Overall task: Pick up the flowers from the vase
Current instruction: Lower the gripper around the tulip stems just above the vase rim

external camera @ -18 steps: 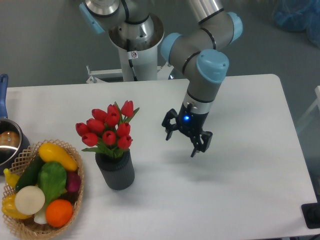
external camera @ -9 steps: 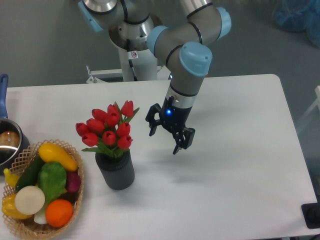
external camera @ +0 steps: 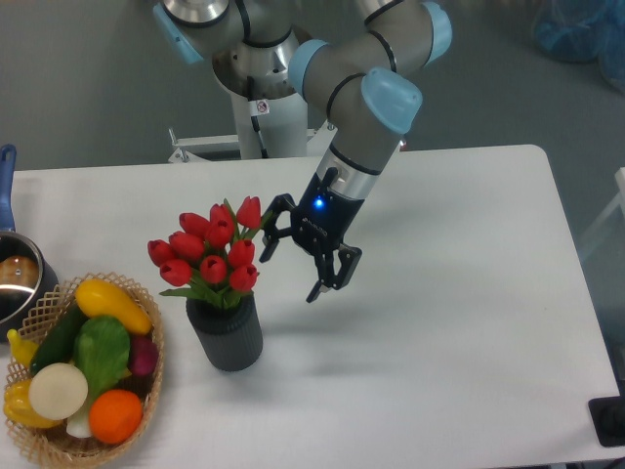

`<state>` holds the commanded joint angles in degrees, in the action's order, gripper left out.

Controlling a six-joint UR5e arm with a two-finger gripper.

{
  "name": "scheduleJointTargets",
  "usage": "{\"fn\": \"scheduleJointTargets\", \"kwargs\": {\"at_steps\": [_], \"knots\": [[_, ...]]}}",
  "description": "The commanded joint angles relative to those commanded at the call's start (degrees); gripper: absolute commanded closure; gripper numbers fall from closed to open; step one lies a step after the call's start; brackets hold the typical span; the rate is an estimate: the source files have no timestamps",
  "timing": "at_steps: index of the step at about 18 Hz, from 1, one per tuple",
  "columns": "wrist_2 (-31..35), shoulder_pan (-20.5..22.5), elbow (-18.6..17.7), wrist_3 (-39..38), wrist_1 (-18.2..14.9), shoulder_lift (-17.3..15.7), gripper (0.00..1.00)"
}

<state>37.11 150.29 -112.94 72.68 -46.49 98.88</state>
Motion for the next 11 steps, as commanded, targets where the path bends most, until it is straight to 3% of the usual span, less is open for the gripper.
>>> {"fn": "scheduleJointTargets", "kwargs": {"at_steps": [11], "knots": [[-4.59,-0.97,-0.97,2.02,0.18,0.87,0.0]]}}
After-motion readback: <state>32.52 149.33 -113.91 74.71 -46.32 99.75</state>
